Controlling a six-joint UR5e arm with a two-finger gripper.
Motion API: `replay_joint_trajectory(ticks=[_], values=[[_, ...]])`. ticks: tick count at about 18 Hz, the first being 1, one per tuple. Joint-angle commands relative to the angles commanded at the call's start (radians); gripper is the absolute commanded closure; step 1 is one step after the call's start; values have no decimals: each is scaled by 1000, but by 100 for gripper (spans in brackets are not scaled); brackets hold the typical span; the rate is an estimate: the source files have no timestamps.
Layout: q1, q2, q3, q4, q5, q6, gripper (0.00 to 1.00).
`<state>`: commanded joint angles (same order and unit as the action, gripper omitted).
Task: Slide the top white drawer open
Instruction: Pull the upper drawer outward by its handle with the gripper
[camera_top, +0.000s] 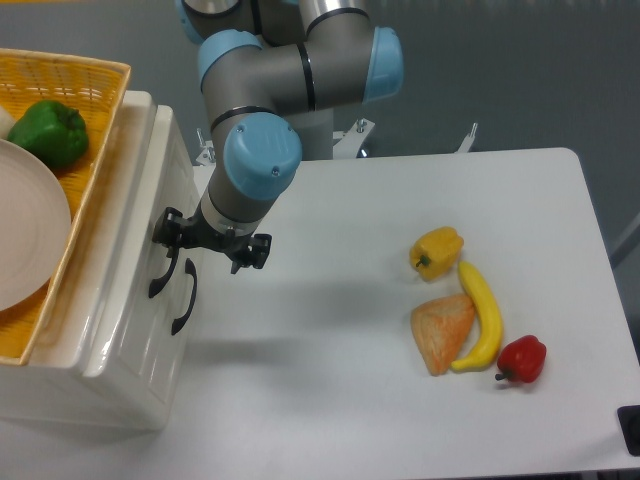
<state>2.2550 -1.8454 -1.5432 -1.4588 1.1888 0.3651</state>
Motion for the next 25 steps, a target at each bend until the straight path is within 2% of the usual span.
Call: replay_joint_trajectory(ticks=[13,25], values=[[-3,2,0,0,74,64,0],[11,-3,6,2,106,66,0]])
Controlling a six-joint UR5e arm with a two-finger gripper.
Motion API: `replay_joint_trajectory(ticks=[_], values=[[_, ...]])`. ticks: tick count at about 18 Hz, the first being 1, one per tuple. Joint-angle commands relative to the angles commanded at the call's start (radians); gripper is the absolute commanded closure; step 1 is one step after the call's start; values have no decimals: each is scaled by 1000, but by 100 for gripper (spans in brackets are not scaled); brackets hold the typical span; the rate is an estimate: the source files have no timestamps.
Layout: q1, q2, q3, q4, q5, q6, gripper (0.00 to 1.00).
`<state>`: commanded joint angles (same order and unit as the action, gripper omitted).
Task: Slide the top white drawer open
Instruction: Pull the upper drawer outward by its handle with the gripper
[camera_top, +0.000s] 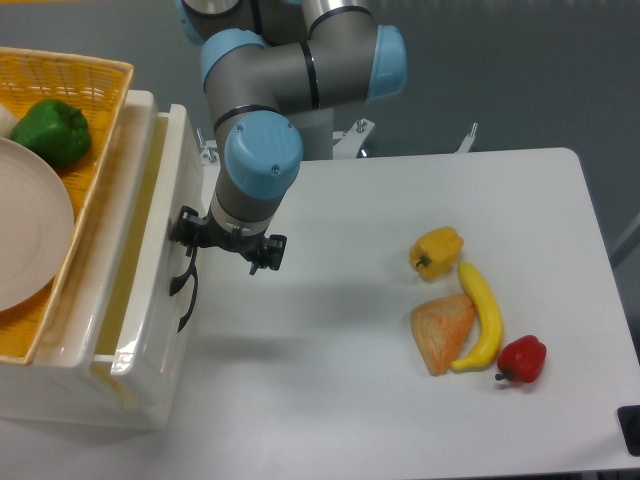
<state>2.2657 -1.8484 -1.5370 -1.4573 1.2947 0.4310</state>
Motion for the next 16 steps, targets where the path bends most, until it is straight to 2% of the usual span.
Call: replay_joint_trajectory(ticks=[16], values=[[49,-8,34,2,8,5,0]])
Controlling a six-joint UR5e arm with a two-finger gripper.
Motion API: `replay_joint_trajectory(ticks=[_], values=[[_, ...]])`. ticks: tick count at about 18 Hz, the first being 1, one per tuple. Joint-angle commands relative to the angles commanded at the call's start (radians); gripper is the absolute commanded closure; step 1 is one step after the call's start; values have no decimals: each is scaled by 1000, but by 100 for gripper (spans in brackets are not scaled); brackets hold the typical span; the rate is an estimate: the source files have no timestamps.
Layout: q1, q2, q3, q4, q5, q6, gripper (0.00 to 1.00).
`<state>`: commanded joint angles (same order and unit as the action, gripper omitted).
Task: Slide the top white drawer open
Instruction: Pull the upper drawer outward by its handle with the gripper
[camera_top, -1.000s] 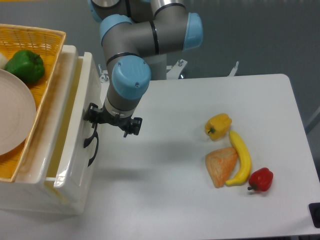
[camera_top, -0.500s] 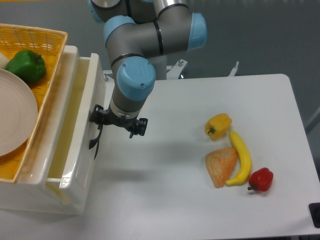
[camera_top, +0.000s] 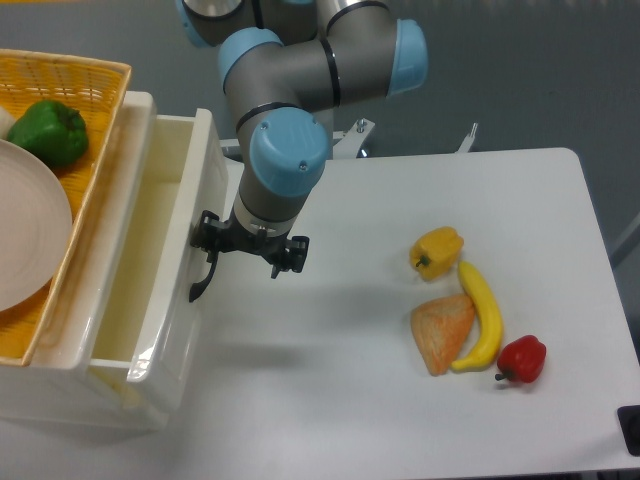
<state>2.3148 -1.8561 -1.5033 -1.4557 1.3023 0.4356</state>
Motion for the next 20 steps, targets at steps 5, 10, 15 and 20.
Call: replay_joint_trajectory(ticks=[5,10,15,20], values=[[31,0,0,-6,37,41,0],[55,-3,8,-6,37,60,0],[89,-5,12,-6,37,78,0],[112,-11,20,-6,37,98,0]])
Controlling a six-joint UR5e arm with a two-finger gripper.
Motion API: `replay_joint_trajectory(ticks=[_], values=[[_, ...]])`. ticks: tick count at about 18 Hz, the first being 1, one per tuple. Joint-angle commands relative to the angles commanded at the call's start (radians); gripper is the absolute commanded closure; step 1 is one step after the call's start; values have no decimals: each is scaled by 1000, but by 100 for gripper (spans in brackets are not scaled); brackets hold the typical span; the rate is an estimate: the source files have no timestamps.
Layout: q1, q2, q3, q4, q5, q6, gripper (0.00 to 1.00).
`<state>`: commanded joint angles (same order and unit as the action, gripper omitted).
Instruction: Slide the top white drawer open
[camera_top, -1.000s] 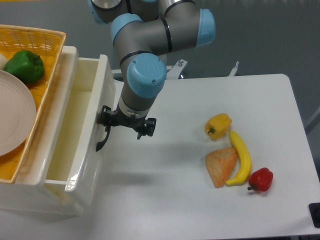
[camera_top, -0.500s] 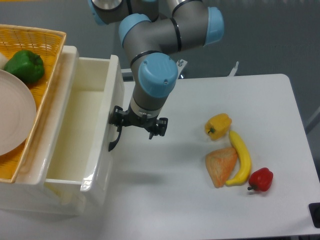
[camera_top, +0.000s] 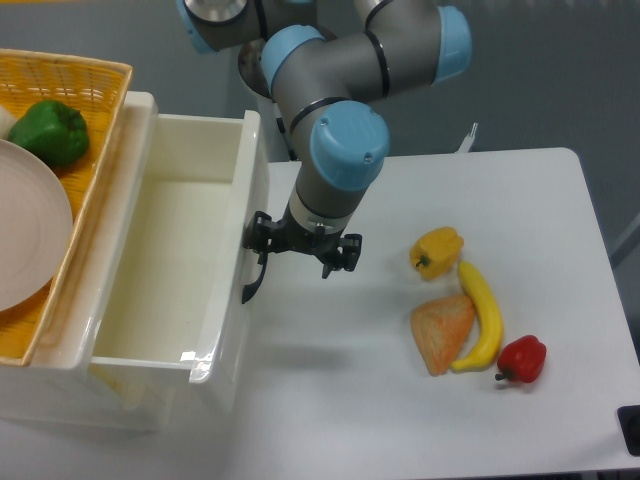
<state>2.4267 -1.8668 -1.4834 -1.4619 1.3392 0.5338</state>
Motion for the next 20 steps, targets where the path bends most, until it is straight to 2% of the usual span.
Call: replay_joint_trajectory(ticks=[20], values=[[77,-18,5,23,0,23,0]])
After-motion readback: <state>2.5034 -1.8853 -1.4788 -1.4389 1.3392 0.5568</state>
